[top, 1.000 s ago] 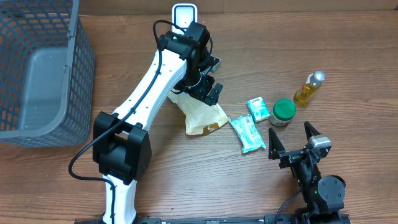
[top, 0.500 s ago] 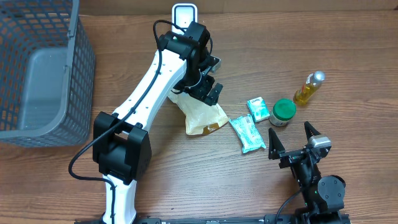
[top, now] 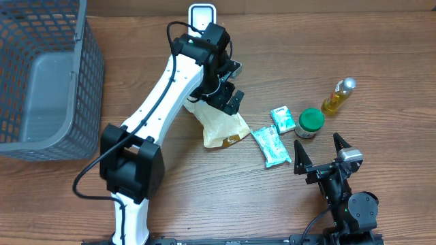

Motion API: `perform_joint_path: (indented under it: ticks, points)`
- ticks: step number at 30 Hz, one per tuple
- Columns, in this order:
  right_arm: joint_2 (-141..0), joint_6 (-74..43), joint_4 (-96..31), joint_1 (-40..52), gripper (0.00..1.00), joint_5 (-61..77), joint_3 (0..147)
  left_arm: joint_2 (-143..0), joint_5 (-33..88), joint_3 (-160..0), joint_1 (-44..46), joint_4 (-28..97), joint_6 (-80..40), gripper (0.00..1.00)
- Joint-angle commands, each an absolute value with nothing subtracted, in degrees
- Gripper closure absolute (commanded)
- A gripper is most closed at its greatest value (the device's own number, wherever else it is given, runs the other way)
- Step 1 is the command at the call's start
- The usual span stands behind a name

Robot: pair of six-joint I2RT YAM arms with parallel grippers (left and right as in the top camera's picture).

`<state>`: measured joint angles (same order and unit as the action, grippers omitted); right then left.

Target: Scan the item barcode

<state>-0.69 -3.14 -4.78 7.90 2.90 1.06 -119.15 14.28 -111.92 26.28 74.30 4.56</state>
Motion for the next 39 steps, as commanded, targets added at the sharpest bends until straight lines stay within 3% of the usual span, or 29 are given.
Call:
perform_joint_path:
  ticks: [1, 14, 19, 31, 39]
  points:
    - [-0.2, -2.9, -4.6, 7.6, 0.0, 2.5, 0.4, -110.5, 14.0, -112.7, 26.5, 74.3, 4.3, 0.0]
    - [-0.2, -2.9, -4.6, 7.6, 0.0, 2.5, 0.4, -87.6, 6.4, -112.3, 26.5, 78.7, 5.3, 0.0]
    - [-0.2, -2.9, -4.6, 7.6, 0.0, 2.5, 0.4, -81.3, 5.5, -104.2, 26.5, 77.2, 5.1, 0.0]
    - [-0.2, -2.9, -4.6, 7.6, 0.0, 2.4, 0.4, -63.3, 5.0, -63.1, 15.8, 47.4, 5.1, 0.0]
    - [-0.2, -2.9, -4.6, 7.6, 0.0, 2.4, 0.4, -54.6, 5.6, -38.3, 10.0, 20.1, 5.1, 0.0]
